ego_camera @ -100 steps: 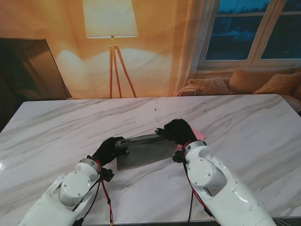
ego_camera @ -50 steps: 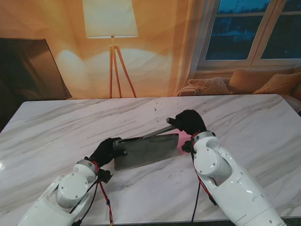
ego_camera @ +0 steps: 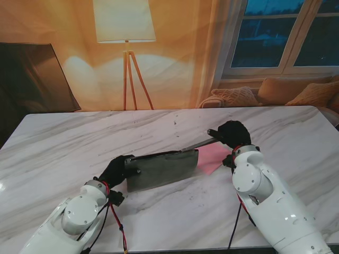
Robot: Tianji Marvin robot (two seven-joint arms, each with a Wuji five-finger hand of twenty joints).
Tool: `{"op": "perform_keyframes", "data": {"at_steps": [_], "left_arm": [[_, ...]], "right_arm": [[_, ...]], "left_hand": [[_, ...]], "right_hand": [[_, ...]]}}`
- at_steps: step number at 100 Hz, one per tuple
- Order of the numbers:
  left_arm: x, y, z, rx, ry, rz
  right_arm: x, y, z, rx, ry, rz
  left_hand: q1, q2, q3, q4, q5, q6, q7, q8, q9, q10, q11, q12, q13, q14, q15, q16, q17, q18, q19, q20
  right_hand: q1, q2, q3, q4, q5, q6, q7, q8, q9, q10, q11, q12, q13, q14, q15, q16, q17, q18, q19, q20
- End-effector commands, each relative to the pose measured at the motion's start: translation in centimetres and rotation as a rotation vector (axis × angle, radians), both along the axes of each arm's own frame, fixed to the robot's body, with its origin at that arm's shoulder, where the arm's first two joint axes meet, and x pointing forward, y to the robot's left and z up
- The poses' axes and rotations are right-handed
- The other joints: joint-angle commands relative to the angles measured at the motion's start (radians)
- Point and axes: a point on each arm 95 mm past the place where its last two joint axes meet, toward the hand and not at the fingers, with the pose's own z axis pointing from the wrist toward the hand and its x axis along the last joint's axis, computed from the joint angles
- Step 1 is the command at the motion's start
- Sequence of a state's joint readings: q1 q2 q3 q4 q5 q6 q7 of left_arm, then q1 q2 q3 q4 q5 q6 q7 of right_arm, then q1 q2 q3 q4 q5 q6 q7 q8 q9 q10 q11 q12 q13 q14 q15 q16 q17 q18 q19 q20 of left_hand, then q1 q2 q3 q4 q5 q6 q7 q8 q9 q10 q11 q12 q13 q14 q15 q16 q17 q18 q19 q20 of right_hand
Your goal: Collect documents into a storage pouch
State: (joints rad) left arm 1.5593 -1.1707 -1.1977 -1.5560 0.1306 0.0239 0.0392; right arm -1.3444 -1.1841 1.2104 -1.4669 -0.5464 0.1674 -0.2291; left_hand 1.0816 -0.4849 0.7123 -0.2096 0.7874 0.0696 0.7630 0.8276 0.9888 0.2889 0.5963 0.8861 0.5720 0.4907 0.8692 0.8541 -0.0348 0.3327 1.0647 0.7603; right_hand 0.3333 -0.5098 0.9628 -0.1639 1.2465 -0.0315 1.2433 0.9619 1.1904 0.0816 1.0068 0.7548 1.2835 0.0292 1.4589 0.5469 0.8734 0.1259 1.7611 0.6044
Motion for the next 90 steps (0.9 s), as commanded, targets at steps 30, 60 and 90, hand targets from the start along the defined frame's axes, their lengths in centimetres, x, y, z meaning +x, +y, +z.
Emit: {"op": "perform_keyframes", "data": {"at_steps": [30, 60, 90], "left_arm": [[-0.1, 0.5, 0.0, 0.011, -0.012, 0.020], [-0.2, 0.7, 0.2, 0.010, -0.030, 0.039], [-0.2, 0.7, 0.2, 0.012, -0.042, 0.066]], "right_arm": [[0.5, -3.3, -1.2, -0.029, 0.008, -0.116], [0.3, -3.3, -1.3, -0.008, 0.016, -0.109], [-0.6, -1.9, -1.4, 0.092, 0.099, 0.023]], "left_hand": [[0.081, 0.101, 0.071, 0.022, 0.160, -0.044, 0.264, 0.157, 0.050, -0.001, 0.105, 0.060, 0.019, 0.046, 0.006, 0.009, -0.008, -0.024, 0.042, 0.017], [0.088, 0.102, 0.059, 0.025, 0.156, -0.044, 0.265, 0.159, 0.048, -0.003, 0.104, 0.062, 0.018, 0.044, 0.005, 0.008, -0.008, -0.024, 0.042, 0.017], [0.093, 0.109, 0.049, 0.026, 0.151, -0.048, 0.266, 0.160, 0.040, -0.013, 0.099, 0.061, 0.010, 0.035, -0.002, 0.005, -0.008, -0.024, 0.042, 0.017]], "right_hand": [[-0.025, 0.020, -0.013, 0.033, 0.025, 0.055, 0.044, 0.012, 0.027, 0.056, 0.048, 0.018, 0.033, -0.081, 0.016, -0.014, -0.006, -0.033, 0.122, -0.009], [-0.020, 0.012, 0.006, 0.038, -0.048, 0.019, -0.062, -0.016, -0.061, 0.067, -0.047, -0.022, -0.052, -0.037, -0.087, -0.040, -0.126, -0.030, 0.038, 0.000], [-0.050, 0.030, -0.059, 0.055, -0.493, -0.066, -0.605, -0.259, -0.444, 0.007, -0.367, -0.195, -0.392, 0.007, -0.362, -0.001, -0.449, -0.040, -0.256, 0.070]]}}
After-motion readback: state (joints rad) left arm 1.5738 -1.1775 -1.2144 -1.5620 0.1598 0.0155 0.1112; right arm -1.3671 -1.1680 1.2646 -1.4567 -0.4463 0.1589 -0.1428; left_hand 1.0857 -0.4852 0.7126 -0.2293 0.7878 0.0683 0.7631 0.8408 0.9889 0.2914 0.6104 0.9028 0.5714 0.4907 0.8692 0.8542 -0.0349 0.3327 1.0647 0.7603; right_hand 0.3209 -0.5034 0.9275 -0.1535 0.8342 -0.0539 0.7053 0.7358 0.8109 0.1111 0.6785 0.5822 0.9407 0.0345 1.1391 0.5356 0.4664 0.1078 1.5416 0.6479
